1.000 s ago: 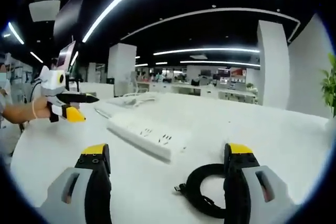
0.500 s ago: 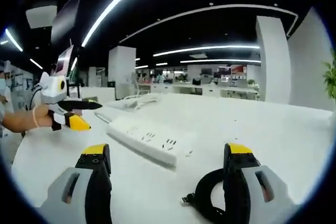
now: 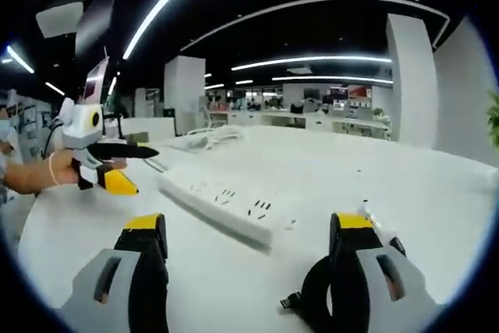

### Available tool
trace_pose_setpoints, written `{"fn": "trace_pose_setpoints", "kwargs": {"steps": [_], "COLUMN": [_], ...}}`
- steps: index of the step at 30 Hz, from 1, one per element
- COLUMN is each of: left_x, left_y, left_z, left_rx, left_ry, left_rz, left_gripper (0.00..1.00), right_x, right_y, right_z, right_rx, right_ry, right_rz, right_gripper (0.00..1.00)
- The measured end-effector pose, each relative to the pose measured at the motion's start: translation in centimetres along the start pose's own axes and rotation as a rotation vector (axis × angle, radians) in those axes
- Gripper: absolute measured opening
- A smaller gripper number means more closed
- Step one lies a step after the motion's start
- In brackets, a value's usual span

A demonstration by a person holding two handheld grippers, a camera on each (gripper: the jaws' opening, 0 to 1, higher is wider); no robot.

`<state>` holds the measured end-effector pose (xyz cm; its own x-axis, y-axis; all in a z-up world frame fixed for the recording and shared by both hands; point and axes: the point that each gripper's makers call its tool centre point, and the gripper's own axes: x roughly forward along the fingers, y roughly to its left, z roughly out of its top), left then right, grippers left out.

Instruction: Straighten the power strip on the desk, plug the charger into it

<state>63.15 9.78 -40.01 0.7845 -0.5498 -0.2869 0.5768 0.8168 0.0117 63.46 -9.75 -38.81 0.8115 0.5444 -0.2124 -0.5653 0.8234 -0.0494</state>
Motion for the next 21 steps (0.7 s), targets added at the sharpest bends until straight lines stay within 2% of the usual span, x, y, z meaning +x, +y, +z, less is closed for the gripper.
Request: {"fn": "trace_pose_setpoints", "kwargs": {"steps": [11,21], "left_x": [0.6,1.0], "left_y": [0.1,-0.5], "left_z": [-0.3,-0.3], "left_rx": [-0.030,-0.030], "left_ry": [0.023,0.042], "left_rz": [0.001,-0.022], "left_gripper": [0.87,0.84], "right_x": [0.7,1.2], "right_y": [0.6,0.8], "right_z": [-0.5,-0.9], "right_rx": [0.002,-0.020], "right_ry": [0.038,0.081], "right_rz": [0.021,0.034], "right_gripper": [0.84,0.78]}}
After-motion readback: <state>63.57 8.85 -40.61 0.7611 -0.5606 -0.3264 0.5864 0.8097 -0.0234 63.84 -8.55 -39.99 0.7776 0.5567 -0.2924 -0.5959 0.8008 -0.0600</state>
